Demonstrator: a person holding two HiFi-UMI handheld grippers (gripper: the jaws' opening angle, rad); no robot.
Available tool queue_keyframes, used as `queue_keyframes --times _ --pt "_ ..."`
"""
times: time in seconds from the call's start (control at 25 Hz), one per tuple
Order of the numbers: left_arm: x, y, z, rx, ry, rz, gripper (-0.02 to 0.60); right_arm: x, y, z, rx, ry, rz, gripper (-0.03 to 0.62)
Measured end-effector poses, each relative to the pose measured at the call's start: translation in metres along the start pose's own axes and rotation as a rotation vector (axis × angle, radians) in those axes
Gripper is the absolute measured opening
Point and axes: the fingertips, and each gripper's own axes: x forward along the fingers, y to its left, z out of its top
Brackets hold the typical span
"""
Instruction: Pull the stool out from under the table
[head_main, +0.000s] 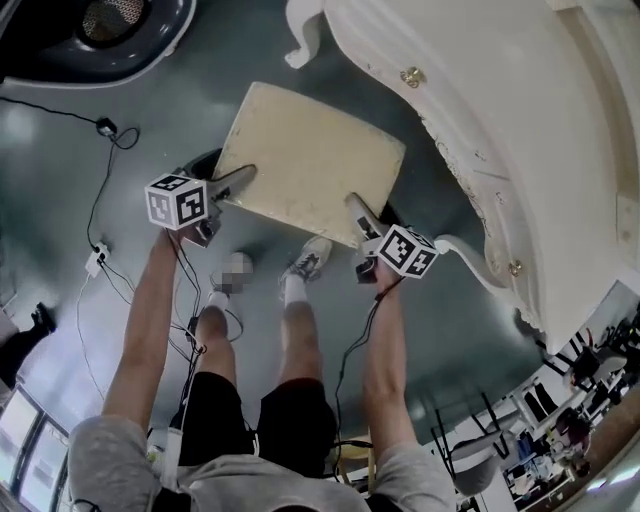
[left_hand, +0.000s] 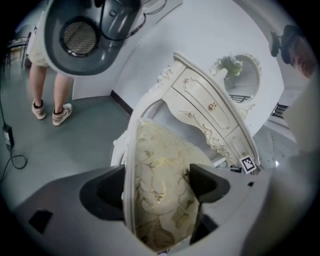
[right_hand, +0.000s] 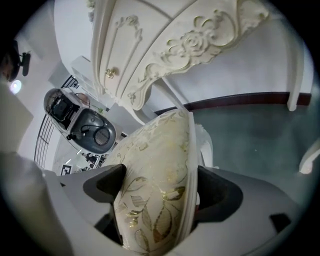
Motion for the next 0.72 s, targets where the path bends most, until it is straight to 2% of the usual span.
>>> queue_keyframes --times 0.28,0.72 --pt "-0.061 0.062 -0.017 -0.112 -0.084 0.080 0.403 0.057 0.056 -0.022 -0.093 0.101 0.055 0.445" --pt "-0.142 0.147 -0.051 -0.214 -0.184 0.181 0.403 0.137 0.129 -0.075 -0.181 0.218 0.132 0.445"
